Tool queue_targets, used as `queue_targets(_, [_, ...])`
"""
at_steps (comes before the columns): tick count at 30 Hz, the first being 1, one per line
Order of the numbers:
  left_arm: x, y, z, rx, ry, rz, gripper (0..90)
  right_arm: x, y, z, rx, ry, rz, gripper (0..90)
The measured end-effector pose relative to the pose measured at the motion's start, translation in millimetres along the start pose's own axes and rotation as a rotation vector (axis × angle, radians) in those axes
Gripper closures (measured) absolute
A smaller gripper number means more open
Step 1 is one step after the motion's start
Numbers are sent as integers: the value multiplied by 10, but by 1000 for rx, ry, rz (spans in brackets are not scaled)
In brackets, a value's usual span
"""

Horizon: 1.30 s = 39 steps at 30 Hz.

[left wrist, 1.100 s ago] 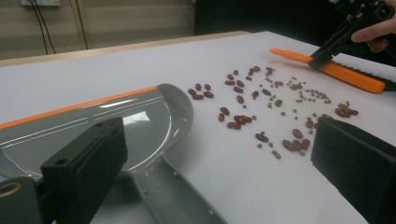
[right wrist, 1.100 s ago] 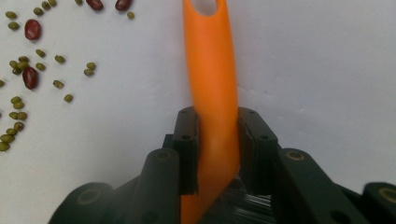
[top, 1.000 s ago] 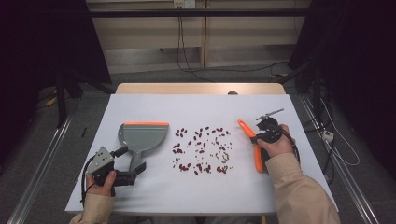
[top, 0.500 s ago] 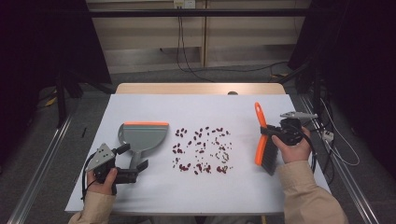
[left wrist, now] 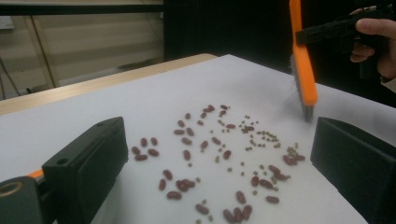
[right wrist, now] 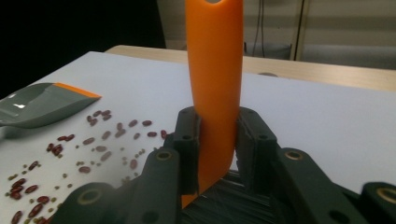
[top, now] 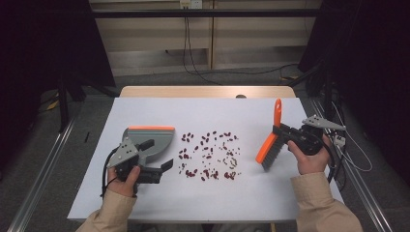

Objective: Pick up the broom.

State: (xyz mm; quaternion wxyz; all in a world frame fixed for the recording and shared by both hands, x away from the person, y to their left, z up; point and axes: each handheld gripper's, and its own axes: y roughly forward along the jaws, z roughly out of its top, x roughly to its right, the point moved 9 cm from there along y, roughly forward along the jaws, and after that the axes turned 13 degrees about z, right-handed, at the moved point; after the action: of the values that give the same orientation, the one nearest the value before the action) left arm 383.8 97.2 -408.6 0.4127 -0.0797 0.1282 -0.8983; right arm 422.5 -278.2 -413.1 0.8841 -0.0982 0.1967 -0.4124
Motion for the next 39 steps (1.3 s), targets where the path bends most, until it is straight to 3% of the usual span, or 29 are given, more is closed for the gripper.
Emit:
queue_targets(6, [164,143,54,0,12,-33,40,-69,-36,88,43,-20,9,719])
queue_targets(11, [254,259,73,-12,11,-48,42,-140,-7,164,45,-35,21,718])
queue_targets(24, [666,706,45,-104,4,-155,70,-513,287,384,56,-81,99,718])
queue_targets(30, [788,836,36,-126,-20,-200,137,-676,444,419,41,-110,129,718])
queue_targets(34, [831,911,24,-144,-22,-212,207,-752,545,404,27,-101,148,718])
queue_targets(35, [843,927,23,-148,-23,-215,253,-800,597,401,24,-106,166,718])
queue_targets(37, [860,958,30,-153,-13,-223,273,-819,624,397,14,-118,164,718])
queue_targets(39, [874,988,40,-159,-14,-223,350,-855,677,393,-3,-138,159,718])
